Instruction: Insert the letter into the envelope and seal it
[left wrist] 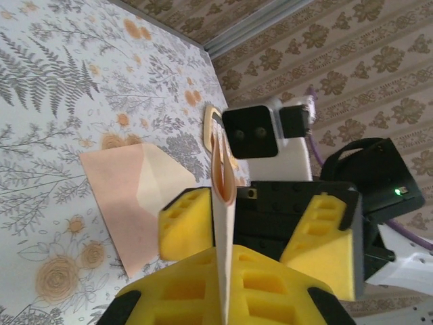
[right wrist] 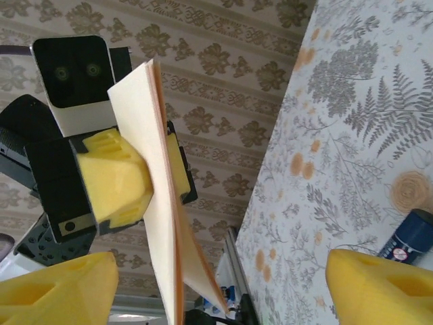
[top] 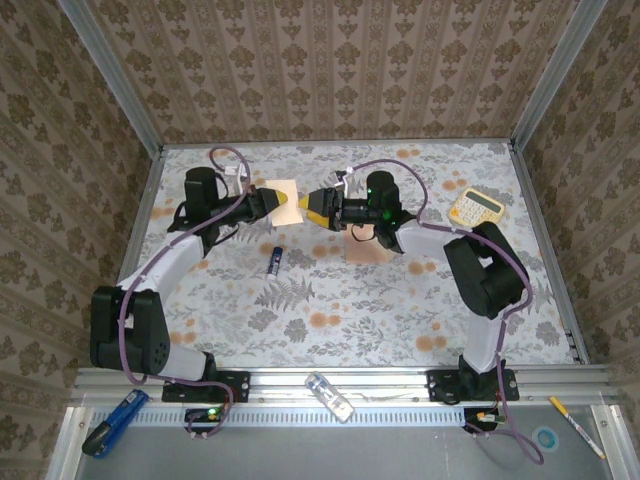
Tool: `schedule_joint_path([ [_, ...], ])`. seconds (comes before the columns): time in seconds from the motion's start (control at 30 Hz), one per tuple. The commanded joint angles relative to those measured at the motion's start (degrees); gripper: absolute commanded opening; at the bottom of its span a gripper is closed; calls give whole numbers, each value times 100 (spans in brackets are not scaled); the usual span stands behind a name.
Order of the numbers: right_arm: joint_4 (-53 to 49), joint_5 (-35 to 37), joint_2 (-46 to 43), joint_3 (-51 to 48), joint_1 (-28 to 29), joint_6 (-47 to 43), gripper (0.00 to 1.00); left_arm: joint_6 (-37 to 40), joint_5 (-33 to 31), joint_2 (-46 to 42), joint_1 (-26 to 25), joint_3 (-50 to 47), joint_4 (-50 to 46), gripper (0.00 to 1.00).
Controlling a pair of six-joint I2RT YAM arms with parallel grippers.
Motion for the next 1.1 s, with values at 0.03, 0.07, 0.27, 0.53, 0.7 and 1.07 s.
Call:
schedule_joint_path([
  [0.03, 1175, -347, 308, 51, 34, 609, 75, -77, 168, 64, -60, 82, 247, 2],
  [0.07, 1216, -360, 333, 52, 40, 641, 74, -81, 169, 75, -69, 91, 250, 1],
  [0.27, 1429, -387, 377, 52, 109, 775, 68, -81, 153, 137, -95, 141, 284, 2],
  [0.53, 1879, -436, 570, 52, 197, 1122, 52, -67, 177, 175, -98, 177, 291, 3],
  [0.7, 2132, -435, 643, 35, 233, 1281, 32, -12, 163, 138, -79, 187, 241, 4],
  [1.07, 1532, -379, 371, -44, 251, 937, 0, 132, 107, 97, 4, 216, 62, 26],
])
